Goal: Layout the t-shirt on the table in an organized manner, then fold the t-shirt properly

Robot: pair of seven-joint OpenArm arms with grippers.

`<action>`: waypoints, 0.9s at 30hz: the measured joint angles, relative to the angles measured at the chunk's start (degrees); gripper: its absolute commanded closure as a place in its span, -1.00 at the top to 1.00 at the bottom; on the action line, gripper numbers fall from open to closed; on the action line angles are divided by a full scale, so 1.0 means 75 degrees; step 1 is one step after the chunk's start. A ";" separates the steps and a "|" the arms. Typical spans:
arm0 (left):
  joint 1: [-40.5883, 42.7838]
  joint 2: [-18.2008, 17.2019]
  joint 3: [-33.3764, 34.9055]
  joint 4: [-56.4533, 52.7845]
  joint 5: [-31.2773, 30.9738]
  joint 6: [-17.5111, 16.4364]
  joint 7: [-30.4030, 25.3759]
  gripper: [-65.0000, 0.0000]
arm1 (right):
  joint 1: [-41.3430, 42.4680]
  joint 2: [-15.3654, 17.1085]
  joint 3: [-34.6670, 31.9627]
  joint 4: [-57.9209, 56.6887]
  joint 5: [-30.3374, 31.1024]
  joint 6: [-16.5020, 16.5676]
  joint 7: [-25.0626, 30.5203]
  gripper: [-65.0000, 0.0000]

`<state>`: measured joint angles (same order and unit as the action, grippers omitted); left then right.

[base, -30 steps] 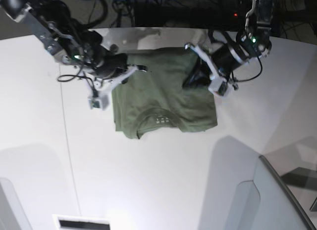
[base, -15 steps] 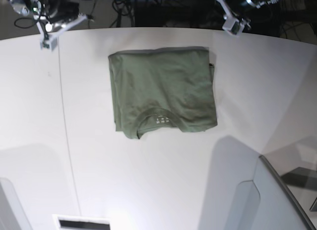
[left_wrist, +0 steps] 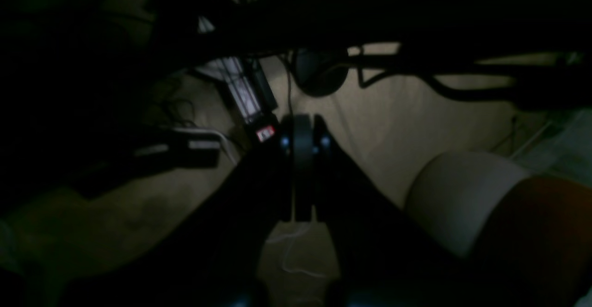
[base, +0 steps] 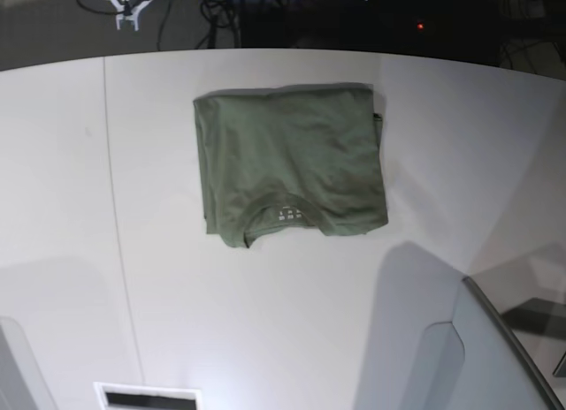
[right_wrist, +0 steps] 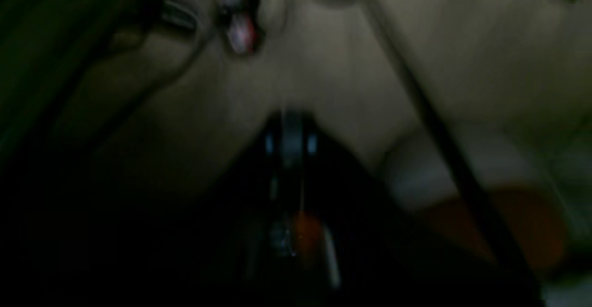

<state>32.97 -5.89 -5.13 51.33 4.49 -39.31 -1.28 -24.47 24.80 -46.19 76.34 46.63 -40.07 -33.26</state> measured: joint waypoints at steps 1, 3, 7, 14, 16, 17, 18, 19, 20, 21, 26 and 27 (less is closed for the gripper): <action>-0.0350 0.0035 -0.0020 -0.0746 -0.0023 -0.0020 -0.0227 -1.00 | 0.0224 -0.0134 -0.0408 -0.0676 0.0044 0.0102 0.0245 -1.00; -0.1279 0.0052 -0.0006 -0.2739 -0.0114 0.0009 -0.0836 -1.00 | 0.0793 -0.0519 -0.1364 -0.2422 0.0111 0.0117 0.0778 -1.00; -0.3034 0.0064 0.0009 -0.6333 -0.0152 0.1323 -0.3048 -1.00 | 0.2040 -0.1880 -0.3427 -0.7076 -0.0303 0.0245 0.2824 -1.00; -0.3704 -0.0099 0.0012 -0.6776 0.1763 0.3045 -0.4007 -1.00 | 0.1641 -0.2690 -0.4325 -1.0165 -0.0312 0.3281 0.7615 -1.00; -0.3733 -0.0134 -0.0029 -0.6773 0.2363 0.3241 -0.4001 -1.00 | 0.1580 -0.2687 -0.3952 -0.9923 0.0254 0.3555 0.7487 -1.00; -0.3745 -0.0166 -0.0058 -0.6773 0.2512 0.3246 -0.3990 -1.00 | 0.1629 -0.2652 -0.3774 -0.9757 0.0446 0.3617 0.7545 -1.00; -0.3780 -0.0204 -0.0061 -0.6776 0.2667 0.3246 -0.3984 -1.00 | 0.1708 -0.2640 -0.3573 -0.9681 0.0618 0.3646 0.7638 -1.00; -0.3806 -0.0236 -0.0061 -0.6776 0.2806 0.3249 -0.3966 -1.00 | 0.1789 -0.2637 -0.3381 -0.9629 0.0699 0.3672 0.7699 -1.00; -0.3824 -0.0236 -0.0061 -0.6776 0.2827 0.3249 -0.3972 -1.00 | 0.1865 -0.2632 -0.3241 -0.9591 0.0796 0.3675 0.7758 -1.00; -0.3856 -0.0213 -0.0058 -0.6776 0.2833 0.3246 -0.3969 -1.00 | 0.1900 -0.2617 -0.3130 -0.9585 0.0839 0.3669 0.7761 -1.00; -0.3926 -0.0111 -0.0003 -0.6761 0.2920 0.3246 -0.3978 -1.00 | 0.1684 -0.2611 -0.2037 -0.9585 0.0938 0.3689 0.7638 -1.00; -0.3920 -0.0093 -0.0003 -0.6761 0.2920 0.3246 -0.3975 -1.00 | 0.1667 -0.2605 -0.1824 -0.9588 0.0935 0.3684 0.7632 -1.00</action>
<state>3.57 -6.59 -5.15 0.62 26.39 -14.96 -31.09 -11.97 5.26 -59.88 4.43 53.65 -12.45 23.99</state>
